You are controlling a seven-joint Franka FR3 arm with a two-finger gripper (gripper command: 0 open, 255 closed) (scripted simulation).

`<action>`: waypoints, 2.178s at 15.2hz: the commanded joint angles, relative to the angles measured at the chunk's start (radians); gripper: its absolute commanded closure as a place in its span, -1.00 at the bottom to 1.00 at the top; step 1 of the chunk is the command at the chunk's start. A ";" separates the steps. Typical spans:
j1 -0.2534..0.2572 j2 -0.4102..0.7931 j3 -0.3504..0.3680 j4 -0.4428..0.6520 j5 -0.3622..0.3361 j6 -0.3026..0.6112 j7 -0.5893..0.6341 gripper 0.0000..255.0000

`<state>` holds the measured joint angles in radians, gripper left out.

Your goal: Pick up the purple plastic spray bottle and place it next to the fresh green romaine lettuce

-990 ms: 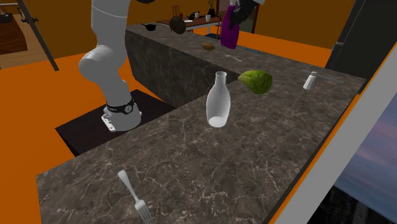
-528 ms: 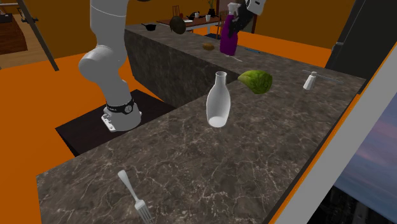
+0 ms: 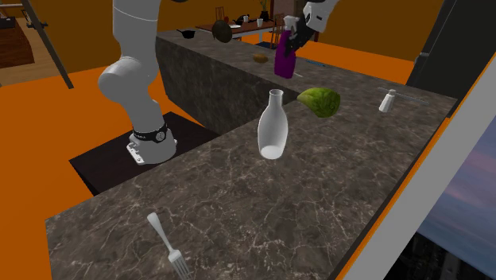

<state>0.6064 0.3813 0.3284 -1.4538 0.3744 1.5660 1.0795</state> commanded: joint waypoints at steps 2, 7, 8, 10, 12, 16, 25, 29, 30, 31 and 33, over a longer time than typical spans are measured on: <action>0.001 0.006 -0.001 -0.033 -0.001 0.036 -0.015 1.00; 0.003 0.016 -0.004 -0.084 -0.003 0.092 -0.038 1.00; 0.003 0.019 -0.004 -0.093 -0.003 0.103 -0.042 1.00; 0.004 0.025 -0.005 -0.110 -0.003 0.125 -0.050 1.00; 0.006 0.032 -0.006 -0.127 -0.004 0.147 -0.059 1.00; 0.008 0.048 -0.008 -0.157 -0.006 0.189 -0.075 1.00; 0.015 0.094 -0.013 -0.209 -0.009 0.281 -0.109 1.00; 0.019 0.119 -0.015 -0.227 -0.011 0.320 -0.123 1.00; 0.019 0.124 -0.016 -0.230 -0.012 0.328 -0.126 1.00; 0.019 0.124 -0.016 -0.230 -0.012 0.328 -0.126 1.00; 0.019 0.124 -0.016 -0.230 -0.012 0.328 -0.126 1.00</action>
<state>0.6255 0.5058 0.3125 -1.6815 0.3624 1.8921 0.9541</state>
